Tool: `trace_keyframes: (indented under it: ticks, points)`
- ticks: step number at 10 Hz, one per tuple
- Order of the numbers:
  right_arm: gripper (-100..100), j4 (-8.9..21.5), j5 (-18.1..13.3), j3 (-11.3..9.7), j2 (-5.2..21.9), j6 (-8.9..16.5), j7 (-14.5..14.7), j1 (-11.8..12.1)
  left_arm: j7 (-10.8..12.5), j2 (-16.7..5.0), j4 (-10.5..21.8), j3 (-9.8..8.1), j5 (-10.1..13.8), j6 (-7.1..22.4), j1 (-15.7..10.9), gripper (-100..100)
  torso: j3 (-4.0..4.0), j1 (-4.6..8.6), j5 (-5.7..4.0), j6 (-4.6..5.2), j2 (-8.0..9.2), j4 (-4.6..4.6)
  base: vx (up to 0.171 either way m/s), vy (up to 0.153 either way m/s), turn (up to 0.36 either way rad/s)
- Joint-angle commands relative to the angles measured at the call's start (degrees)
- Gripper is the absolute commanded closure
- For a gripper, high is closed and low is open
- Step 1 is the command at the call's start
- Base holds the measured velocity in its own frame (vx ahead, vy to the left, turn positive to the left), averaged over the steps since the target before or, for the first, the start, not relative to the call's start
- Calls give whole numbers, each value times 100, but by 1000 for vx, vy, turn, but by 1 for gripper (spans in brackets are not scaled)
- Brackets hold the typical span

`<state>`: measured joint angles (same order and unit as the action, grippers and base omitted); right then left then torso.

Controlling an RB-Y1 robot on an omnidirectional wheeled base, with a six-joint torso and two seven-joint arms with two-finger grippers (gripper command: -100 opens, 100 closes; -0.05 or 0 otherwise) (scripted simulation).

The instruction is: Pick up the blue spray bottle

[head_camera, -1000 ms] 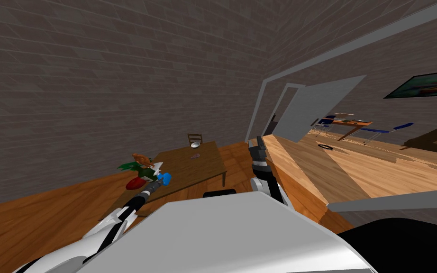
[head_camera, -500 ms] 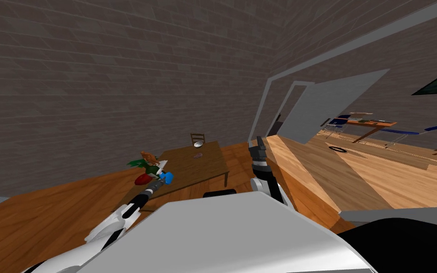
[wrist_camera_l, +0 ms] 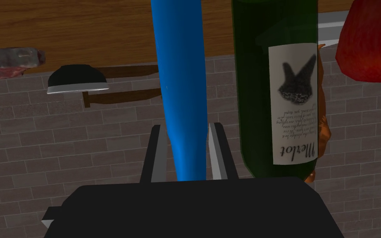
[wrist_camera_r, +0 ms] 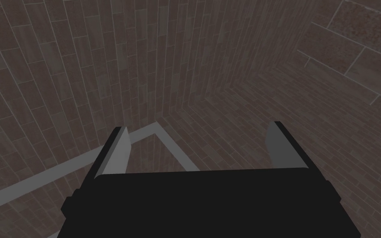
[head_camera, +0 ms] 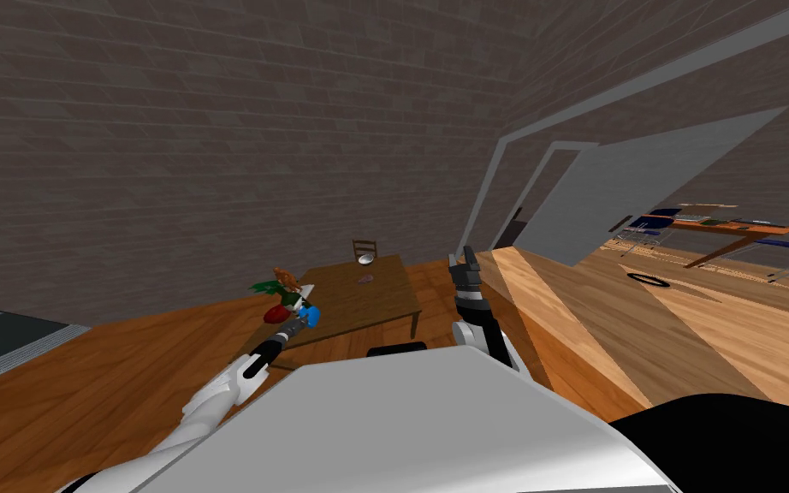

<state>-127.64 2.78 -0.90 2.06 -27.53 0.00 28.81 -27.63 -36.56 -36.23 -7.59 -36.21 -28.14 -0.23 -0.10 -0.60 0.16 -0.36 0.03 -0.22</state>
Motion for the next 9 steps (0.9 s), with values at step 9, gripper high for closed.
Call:
trace_keyframes:
  ticks: [9]
  points:
    - [0, 0, 0, 0, 0, 0, 0, 0, 154, 114, -1207, 747, 155, 984, 345, 100, -14, -27, 21, -28, -3, -27, 5, 32, 55]
